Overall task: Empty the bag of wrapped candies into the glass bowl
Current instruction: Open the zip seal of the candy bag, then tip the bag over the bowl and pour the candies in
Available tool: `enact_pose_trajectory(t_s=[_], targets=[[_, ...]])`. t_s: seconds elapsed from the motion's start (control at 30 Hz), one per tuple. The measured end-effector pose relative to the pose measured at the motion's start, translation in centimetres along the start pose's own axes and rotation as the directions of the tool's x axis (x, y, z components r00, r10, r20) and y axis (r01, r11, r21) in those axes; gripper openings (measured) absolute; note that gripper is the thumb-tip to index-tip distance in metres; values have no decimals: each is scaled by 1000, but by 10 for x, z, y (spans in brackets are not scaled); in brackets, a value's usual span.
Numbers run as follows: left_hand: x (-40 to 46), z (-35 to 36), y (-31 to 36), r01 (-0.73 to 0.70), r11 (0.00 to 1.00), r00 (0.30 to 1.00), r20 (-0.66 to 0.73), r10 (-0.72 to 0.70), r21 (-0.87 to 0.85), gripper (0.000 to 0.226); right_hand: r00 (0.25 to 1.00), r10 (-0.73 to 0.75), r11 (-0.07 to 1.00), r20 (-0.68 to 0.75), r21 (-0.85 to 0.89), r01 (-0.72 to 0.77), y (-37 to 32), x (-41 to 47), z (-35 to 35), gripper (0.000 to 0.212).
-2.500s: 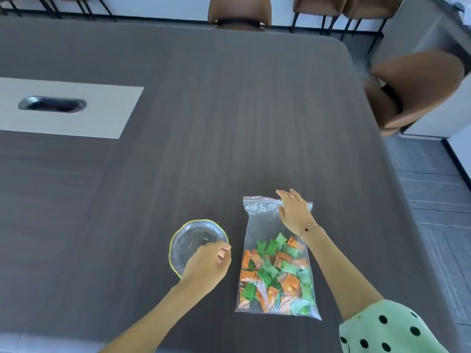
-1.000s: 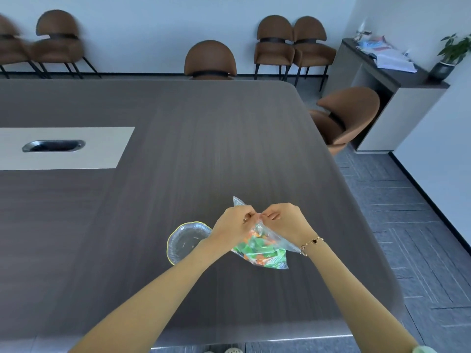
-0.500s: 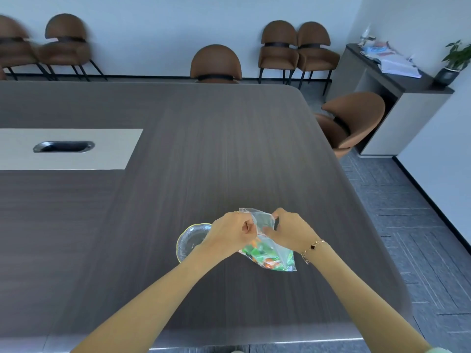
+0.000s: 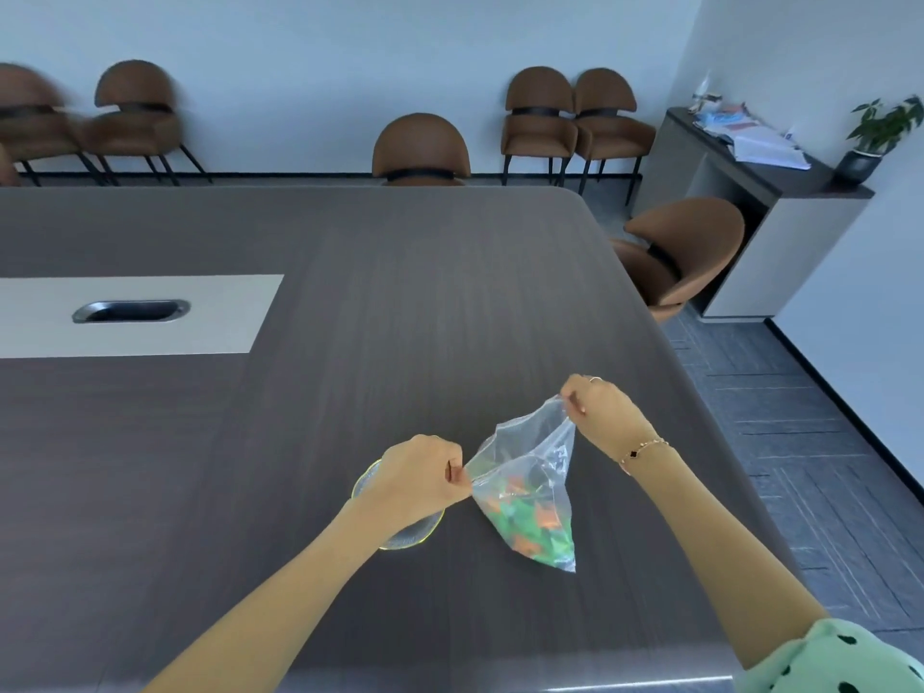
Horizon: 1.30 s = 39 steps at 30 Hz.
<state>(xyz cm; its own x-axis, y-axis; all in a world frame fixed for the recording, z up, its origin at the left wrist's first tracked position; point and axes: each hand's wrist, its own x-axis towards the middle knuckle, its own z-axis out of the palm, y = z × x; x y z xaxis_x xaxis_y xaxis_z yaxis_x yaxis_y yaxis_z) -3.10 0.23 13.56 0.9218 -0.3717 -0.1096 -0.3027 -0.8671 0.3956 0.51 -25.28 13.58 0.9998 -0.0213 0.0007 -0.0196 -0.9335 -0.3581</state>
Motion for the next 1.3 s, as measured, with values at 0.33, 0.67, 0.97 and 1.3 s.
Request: enact_pose_trajectory(t_s=[0.33,0.67,0.97,1.3], targets=[[0,9,-17,27,999,1000,1,-27,25,21,809,160,975,566,36,-218,37,-58,61,103],[-21,24,-49,38,999,998,46,-37,-18,27,960,105,962,259,217,-163,23,-59,141,20],[-24,66,-77,206,928,909,412,-65,-309,73,938,160,865,307,415,-283,0,-49,99,29],[-17,67,-57,93,766,951,285,121,-636,87,903,-52,767,427,596,-238,-59,-34,67,32]])
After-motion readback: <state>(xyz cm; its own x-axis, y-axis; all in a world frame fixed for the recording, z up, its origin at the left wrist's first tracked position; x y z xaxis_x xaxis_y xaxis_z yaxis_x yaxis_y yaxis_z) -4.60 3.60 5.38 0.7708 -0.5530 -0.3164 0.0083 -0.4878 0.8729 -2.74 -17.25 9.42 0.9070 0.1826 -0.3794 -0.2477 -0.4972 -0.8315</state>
